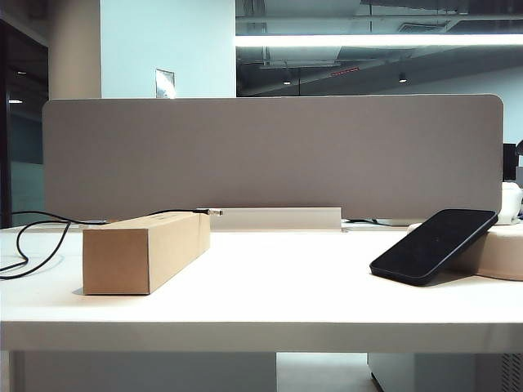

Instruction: Pick up the charging cable and the phone, plug the charging cable into the charging port on the phone, and finally place them back on the table.

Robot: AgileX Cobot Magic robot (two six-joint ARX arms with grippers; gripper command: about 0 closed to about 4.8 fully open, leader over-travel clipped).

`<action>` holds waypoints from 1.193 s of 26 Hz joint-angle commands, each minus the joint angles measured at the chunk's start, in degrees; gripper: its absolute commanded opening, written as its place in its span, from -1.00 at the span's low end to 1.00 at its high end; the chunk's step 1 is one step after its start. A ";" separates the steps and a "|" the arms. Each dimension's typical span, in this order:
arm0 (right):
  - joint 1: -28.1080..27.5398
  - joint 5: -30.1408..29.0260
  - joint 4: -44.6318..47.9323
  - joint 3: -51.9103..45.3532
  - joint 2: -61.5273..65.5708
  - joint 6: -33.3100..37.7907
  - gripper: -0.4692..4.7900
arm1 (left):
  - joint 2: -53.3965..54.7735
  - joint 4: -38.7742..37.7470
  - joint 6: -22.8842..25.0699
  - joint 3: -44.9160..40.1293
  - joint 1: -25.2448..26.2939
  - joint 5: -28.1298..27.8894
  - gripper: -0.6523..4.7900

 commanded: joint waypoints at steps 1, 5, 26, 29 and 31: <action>0.00 0.24 0.63 -0.33 -0.13 -0.20 -0.84 | 0.04 0.70 -0.07 0.17 -0.04 0.22 -0.78; 0.00 0.24 0.66 -0.33 -0.13 -0.20 -0.84 | 0.04 0.72 -0.07 0.17 -0.04 0.22 -0.78; 0.28 -1.44 0.94 -0.07 -0.11 -0.17 -0.84 | 0.04 -1.84 -5.44 0.33 -0.04 3.50 -0.78; 0.28 -1.44 0.04 0.48 0.00 -0.15 -0.84 | 0.04 -1.99 -5.68 0.81 -0.07 6.86 -0.78; 0.28 -1.42 -1.11 1.44 0.07 0.09 -0.84 | 0.04 -2.99 -6.64 1.90 -0.07 7.91 -0.78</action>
